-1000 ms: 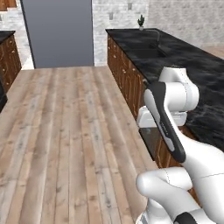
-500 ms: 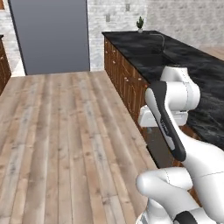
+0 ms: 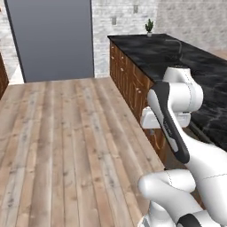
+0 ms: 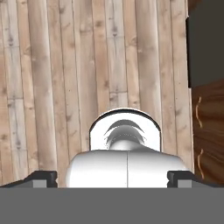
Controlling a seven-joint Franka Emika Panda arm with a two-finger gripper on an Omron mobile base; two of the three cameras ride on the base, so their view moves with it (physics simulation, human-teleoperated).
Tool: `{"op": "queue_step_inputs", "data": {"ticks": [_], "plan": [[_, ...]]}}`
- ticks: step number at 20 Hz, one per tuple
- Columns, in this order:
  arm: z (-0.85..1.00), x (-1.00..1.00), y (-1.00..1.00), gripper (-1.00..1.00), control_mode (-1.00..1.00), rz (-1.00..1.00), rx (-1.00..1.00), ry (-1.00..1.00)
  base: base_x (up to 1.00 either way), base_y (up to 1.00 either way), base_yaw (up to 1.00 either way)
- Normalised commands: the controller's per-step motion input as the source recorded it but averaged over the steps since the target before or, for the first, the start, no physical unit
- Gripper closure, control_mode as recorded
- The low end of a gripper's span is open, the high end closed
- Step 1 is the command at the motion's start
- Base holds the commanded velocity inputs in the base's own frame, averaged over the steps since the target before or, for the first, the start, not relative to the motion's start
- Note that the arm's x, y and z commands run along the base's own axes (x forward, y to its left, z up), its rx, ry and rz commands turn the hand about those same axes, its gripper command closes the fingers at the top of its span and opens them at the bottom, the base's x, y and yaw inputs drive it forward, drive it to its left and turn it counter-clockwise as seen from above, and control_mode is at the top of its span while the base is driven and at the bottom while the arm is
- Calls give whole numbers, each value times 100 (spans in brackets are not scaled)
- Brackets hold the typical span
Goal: There is a bowl on the dining counter. Grab a lemon wedge from the fridge and place it in the bowl. Then get the liquor bottle and glass cup from the cabinet and place them next to the bowl.
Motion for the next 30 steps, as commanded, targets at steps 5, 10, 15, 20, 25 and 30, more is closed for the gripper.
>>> {"op": "queue_step_inputs", "data": {"ticks": [5, 10, 15, 20, 25, 30], "plan": [[0, 0, 0, -100, 100, 0, 0, 0, 100, 42, 0], [0, 0, 0, -100, 100, 0, 0, 0, 100, 39, 0], [0, 0, 0, -100, 100, 0, 0, 0, 100, 36, 0], [0, 0, 0, -100, 100, 0, 0, 0, 100, 31, 0], [0, 0, 0, -100, 100, 0, 0, 0, 100, 26, 0], [0, 0, 0, -100, 100, 0, 0, 0, 100, 29, 1]]}}
